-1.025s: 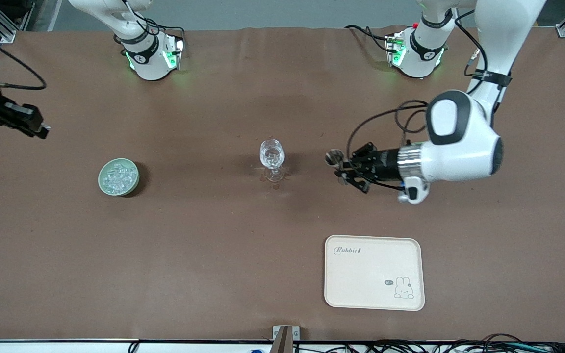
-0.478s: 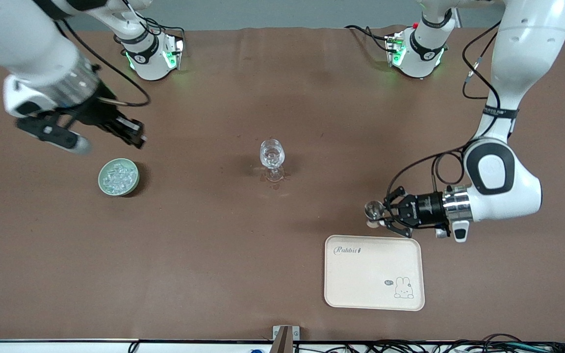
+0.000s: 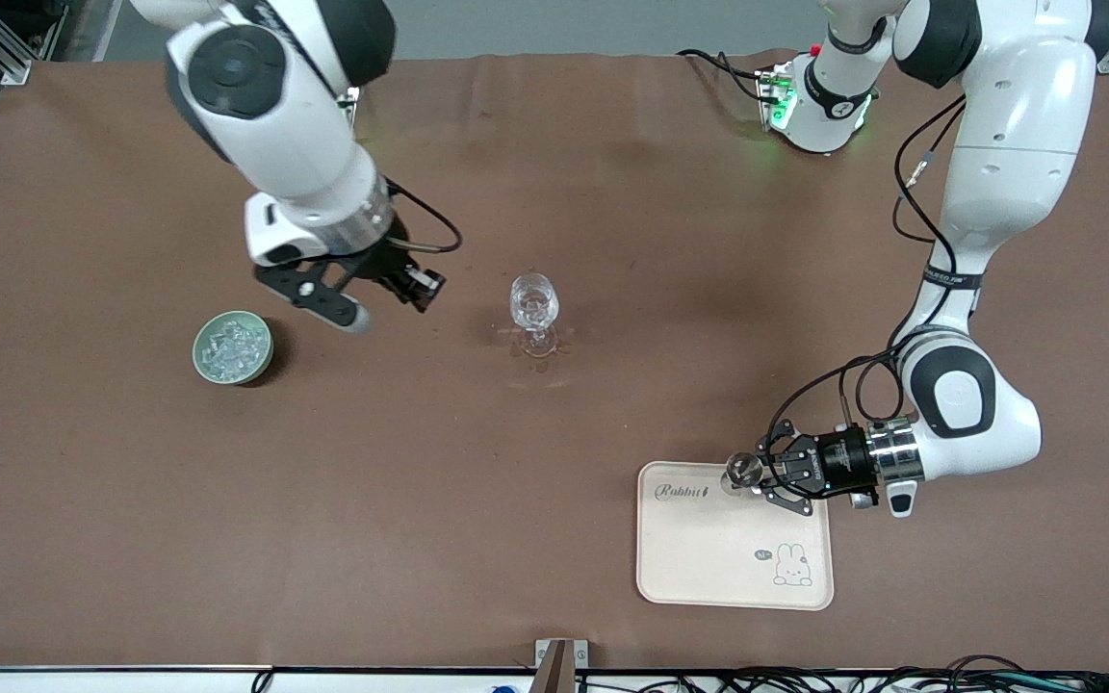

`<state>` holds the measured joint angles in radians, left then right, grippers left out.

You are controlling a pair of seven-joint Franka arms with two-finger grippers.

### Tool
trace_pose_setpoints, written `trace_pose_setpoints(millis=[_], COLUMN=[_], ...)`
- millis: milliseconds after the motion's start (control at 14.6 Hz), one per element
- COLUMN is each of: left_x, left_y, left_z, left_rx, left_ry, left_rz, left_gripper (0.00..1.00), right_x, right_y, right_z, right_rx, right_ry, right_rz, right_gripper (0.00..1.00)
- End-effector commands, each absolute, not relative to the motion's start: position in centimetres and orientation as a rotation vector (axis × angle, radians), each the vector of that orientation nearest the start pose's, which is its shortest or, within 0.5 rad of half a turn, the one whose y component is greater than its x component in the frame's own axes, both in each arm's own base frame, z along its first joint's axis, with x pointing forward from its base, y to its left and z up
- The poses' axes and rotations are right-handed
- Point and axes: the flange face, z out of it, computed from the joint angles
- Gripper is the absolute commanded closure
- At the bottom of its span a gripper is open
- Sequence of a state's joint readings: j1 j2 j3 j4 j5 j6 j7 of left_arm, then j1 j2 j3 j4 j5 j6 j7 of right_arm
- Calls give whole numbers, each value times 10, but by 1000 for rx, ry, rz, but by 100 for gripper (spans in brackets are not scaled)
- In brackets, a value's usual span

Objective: Pour wine and add ice with both arms

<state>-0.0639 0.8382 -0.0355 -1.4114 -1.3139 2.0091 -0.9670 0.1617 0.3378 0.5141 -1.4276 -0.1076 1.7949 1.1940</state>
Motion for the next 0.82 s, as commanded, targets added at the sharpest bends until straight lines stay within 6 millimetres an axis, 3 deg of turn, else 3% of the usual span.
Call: trace_pose_setpoints(millis=[0, 205, 478, 752], left_x=[735, 741, 746, 745], left_y=[-122, -118, -110, -104], left_z=[204, 182, 165, 149], left_rx=[1392, 1330, 1258, 1255], left_ry=[1550, 1570, 1601, 1625], left_rz=[-894, -888, -868, -837], left_gripper=[100, 99, 99, 99], right_x=[534, 521, 503, 495], right_y=[404, 432, 454, 461], right_z=[496, 464, 429, 420], right_rx=[-2961, -2969, -3015, -3019], right_ry=[826, 848, 850, 840], right_rz=[-15, -11, 2, 10], right_gripper=[100, 99, 99, 99])
